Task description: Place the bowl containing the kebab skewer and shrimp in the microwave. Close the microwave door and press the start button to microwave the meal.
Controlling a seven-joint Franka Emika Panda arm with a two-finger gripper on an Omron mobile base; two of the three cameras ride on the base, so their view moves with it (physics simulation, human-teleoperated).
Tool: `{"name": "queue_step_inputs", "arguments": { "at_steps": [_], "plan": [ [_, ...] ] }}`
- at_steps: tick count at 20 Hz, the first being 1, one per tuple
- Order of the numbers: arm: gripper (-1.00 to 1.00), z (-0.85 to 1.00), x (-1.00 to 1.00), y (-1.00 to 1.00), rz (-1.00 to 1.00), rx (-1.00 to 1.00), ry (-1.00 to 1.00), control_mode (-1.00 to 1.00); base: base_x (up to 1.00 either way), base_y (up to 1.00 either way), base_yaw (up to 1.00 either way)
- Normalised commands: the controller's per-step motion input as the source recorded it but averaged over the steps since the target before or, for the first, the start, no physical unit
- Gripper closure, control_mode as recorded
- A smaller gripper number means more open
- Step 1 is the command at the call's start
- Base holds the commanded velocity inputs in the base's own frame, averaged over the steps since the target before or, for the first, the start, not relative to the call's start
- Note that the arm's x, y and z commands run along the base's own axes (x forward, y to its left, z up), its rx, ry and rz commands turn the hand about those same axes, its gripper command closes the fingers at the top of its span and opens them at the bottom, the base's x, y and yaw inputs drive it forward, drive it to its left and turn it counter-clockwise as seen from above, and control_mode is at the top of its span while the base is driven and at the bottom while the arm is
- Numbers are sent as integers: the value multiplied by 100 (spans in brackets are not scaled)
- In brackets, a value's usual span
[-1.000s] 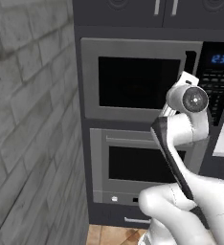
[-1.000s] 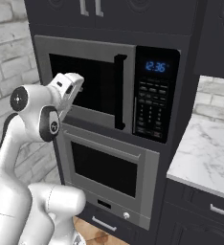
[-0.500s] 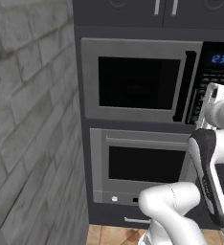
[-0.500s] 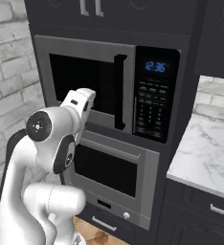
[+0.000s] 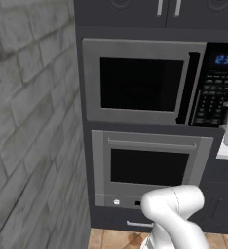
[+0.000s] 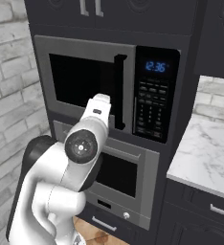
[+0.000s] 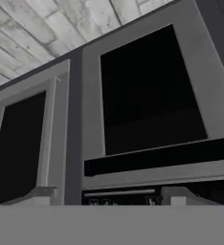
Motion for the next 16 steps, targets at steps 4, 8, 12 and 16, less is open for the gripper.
{"name": "queue_step_inputs", "arguments": {
  "at_steps": [4, 8, 12, 16],
  "plan": [
    [100, -8, -6, -2, 4, 0, 0, -100, 0, 0, 0],
    [100, -32, 0, -15, 1, 0, 0, -100, 0, 0, 0],
    [100, -40, 7, -29, 3, 0, 0, -100, 0, 0, 0],
    [100, -32, 14, -11, 1, 1, -1, -100, 0, 0, 0]
  ]
}}
